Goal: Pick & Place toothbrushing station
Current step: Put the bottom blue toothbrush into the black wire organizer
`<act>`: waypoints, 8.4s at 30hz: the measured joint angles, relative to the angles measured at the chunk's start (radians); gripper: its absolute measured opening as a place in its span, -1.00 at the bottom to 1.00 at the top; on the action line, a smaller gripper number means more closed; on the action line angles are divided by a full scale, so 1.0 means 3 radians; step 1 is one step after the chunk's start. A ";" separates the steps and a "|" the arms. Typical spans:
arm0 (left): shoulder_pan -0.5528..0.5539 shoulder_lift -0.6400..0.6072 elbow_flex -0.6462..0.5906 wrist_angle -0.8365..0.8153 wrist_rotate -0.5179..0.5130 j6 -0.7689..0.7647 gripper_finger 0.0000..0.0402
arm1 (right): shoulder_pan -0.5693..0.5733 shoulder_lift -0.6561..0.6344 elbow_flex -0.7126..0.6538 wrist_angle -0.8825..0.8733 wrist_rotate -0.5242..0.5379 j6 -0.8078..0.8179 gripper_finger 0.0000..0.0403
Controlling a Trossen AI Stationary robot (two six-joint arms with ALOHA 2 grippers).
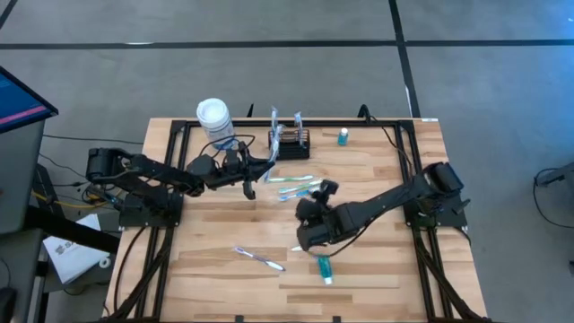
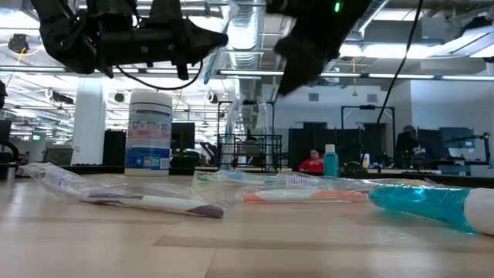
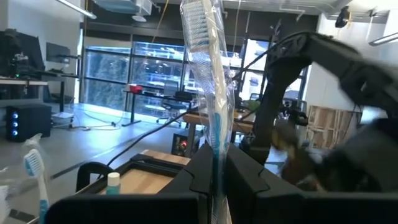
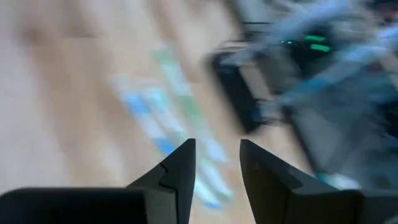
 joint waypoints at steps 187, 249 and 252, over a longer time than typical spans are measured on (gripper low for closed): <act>-0.0190 0.0445 0.0552 -0.0052 0.0001 0.0422 -0.78 | -0.1572 -0.1221 -0.1769 0.5143 -0.3215 -0.1311 -0.97; -0.0094 -0.0112 -0.0050 -0.0077 0.0004 0.0333 -0.56 | -0.3035 -0.1220 -0.1773 0.4756 -0.3289 -0.1452 -1.00; -0.0094 -0.0112 -0.0050 -0.0071 0.0004 0.0360 -0.56 | -0.3034 -0.1220 -0.1773 0.4756 -0.3291 -0.1465 -1.00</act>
